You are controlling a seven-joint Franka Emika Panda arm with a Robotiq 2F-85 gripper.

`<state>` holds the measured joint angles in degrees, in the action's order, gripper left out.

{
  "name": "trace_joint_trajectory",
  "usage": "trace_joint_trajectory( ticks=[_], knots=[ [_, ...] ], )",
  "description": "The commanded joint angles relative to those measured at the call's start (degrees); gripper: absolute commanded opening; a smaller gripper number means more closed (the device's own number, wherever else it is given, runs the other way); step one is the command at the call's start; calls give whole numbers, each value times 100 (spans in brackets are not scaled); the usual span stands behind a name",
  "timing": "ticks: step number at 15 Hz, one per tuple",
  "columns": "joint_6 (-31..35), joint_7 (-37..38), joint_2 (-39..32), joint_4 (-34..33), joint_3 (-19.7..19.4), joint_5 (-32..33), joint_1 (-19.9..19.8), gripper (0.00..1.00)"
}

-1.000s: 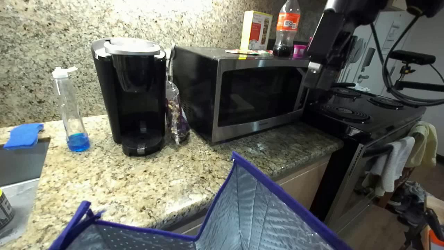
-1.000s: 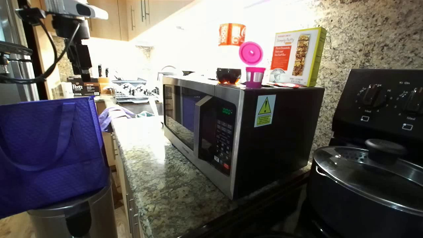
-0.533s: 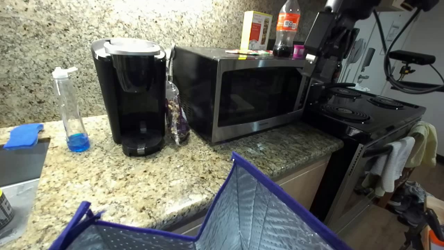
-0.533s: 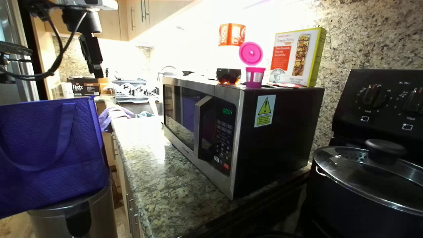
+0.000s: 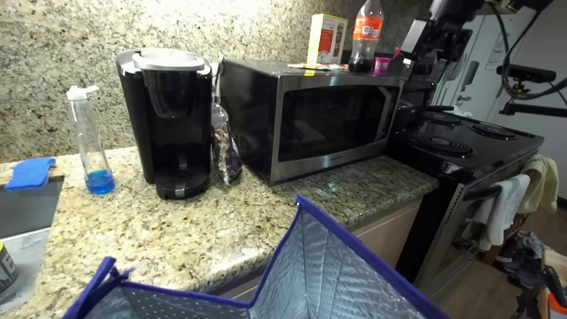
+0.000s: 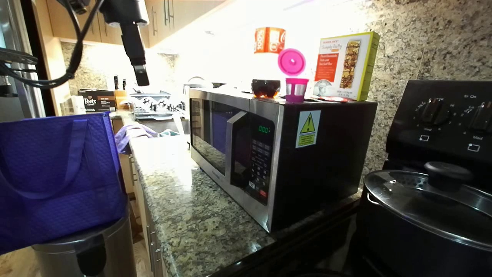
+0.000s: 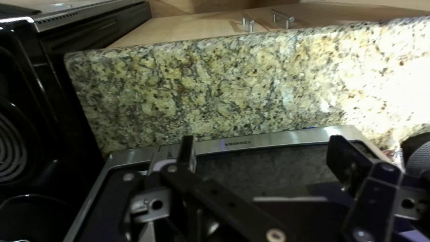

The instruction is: Open the microwave door

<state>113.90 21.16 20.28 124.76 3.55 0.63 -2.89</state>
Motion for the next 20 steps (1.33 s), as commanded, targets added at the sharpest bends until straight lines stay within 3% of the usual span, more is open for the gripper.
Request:
trace_joint_trajectory(
  ticks=[1,7,9,15,20],
  knots=[
    [197,72,-250,-135,-183,238,-254,100],
    [911,256,-717,-178,-347,701,-456,100],
    [1059,383,-528,6,-321,601,-374,100],
    [967,245,-597,-52,-359,551,-351,100],
    [808,-258,-1199,-684,-440,578,-333,100]
  ],
)
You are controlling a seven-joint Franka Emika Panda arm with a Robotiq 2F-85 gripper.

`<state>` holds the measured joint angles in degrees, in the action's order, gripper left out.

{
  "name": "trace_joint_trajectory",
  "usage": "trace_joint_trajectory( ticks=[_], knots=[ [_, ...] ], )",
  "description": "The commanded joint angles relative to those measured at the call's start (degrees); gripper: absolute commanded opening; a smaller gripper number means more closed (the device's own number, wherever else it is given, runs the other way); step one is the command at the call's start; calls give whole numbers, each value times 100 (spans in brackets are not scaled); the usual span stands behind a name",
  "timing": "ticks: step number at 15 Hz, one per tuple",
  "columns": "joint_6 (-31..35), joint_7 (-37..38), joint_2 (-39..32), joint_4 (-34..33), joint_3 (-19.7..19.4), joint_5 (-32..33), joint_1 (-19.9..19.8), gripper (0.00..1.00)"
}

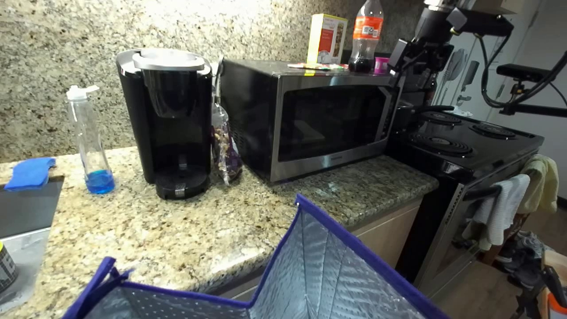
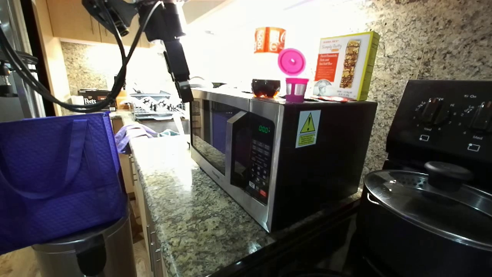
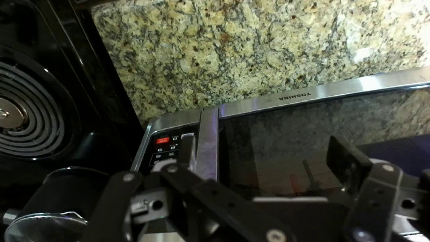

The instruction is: Open the microwave door

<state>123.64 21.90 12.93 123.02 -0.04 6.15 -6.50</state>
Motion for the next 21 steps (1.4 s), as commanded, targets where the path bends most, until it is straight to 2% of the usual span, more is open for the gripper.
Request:
trace_joint_trajectory(
  ticks=[1,6,12,13,14,21],
  knots=[
    [-138,-429,-592,-635,-104,34,31,100],
    [-273,-603,-1232,-1205,-300,107,-3,100],
    [-126,-654,-1669,-1525,-523,165,13,100],
    [-107,-726,-1737,-1589,-547,227,15,75],
    [-66,-832,-1792,-1638,-566,314,16,74],
    [152,-1974,-1924,-1692,-640,101,-40,27]
  ],
)
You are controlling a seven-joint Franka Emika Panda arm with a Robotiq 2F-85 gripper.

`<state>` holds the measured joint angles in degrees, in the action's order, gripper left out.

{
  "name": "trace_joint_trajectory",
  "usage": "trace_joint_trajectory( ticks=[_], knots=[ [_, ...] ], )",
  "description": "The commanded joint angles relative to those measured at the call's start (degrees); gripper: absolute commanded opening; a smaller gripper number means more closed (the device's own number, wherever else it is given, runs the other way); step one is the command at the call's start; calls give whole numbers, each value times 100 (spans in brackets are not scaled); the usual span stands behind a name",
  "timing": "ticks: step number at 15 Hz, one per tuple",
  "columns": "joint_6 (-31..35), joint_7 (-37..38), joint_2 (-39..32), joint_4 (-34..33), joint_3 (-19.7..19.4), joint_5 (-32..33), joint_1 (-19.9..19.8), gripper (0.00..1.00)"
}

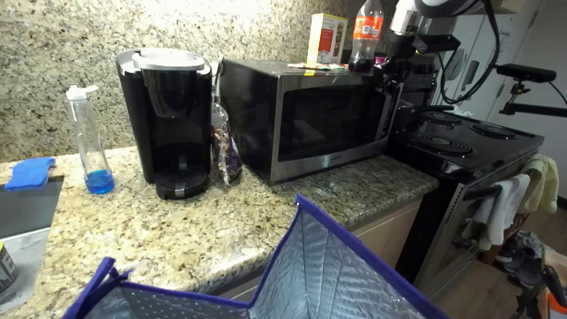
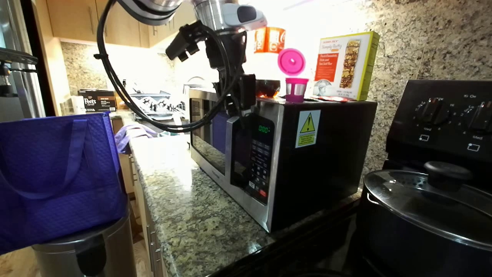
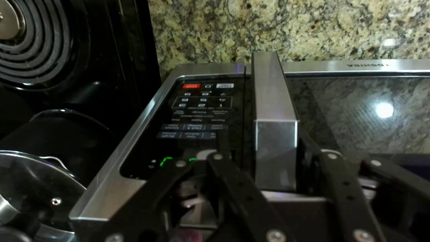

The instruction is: Open the microwave door

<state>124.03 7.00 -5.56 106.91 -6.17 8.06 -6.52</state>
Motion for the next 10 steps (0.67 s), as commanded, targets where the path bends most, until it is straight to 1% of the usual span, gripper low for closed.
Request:
trace_joint_trajectory(
  ticks=[1,3,6,10],
  knots=[
    [117,-586,-69,-74,-21,-149,-35,21],
    [61,-702,-10,-26,-19,-109,-28,8],
    [91,-691,186,203,-72,-59,-69,8],
    [222,-482,635,781,-134,-168,-107,8]
  ],
)
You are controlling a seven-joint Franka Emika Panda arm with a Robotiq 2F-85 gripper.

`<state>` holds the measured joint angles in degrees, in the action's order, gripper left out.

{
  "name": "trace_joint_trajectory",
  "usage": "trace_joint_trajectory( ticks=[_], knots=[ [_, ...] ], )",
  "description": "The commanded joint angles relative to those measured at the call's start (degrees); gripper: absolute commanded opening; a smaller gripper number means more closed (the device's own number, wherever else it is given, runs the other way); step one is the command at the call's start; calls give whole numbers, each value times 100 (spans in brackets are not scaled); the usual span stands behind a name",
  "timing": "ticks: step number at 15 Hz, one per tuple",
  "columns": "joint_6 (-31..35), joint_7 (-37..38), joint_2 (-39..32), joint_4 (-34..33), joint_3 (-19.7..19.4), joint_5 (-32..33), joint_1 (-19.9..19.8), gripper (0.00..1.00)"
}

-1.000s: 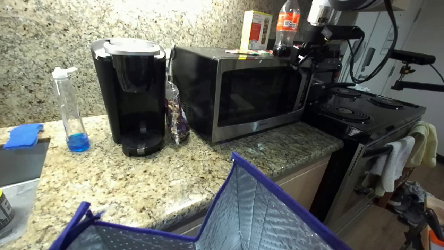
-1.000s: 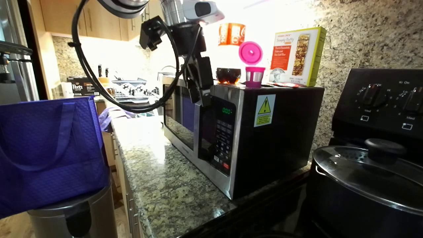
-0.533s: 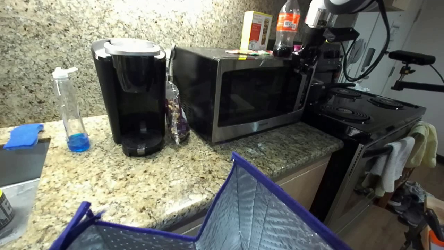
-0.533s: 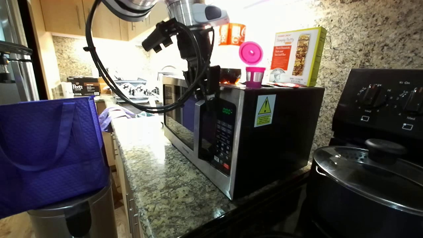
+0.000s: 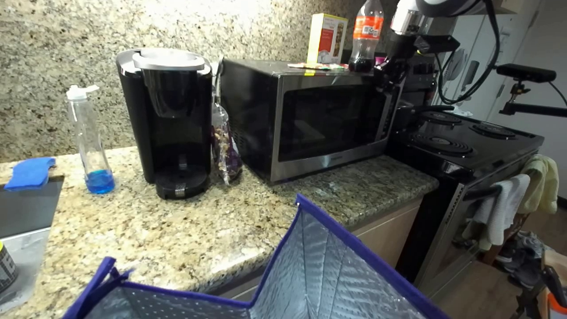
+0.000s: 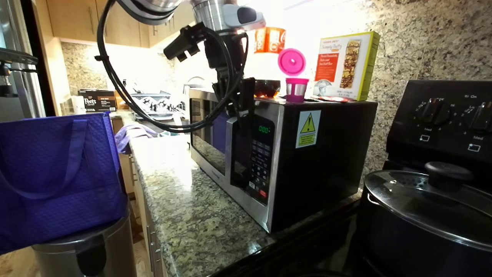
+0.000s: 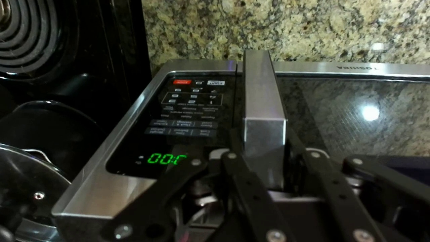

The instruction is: Open the microwave door

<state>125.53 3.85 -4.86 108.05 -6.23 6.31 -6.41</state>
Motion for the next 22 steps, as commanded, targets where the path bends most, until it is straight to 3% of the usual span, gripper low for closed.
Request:
trace_joint_trajectory(
  ticks=[1,8,9,10,16,20,22],
  knots=[
    [105,-69,734,885,-132,39,-103,8],
    [-2,668,1937,2138,22,-14,-35,8],
    [-66,886,2027,2197,57,32,-60,58],
    [-107,1004,2108,2260,98,-6,-57,59],
    [-994,698,2652,2511,209,-207,55,96],
    [-1544,412,3037,2517,333,323,37,100],
    [-1869,-75,3259,2448,310,729,63,100]
  ],
)
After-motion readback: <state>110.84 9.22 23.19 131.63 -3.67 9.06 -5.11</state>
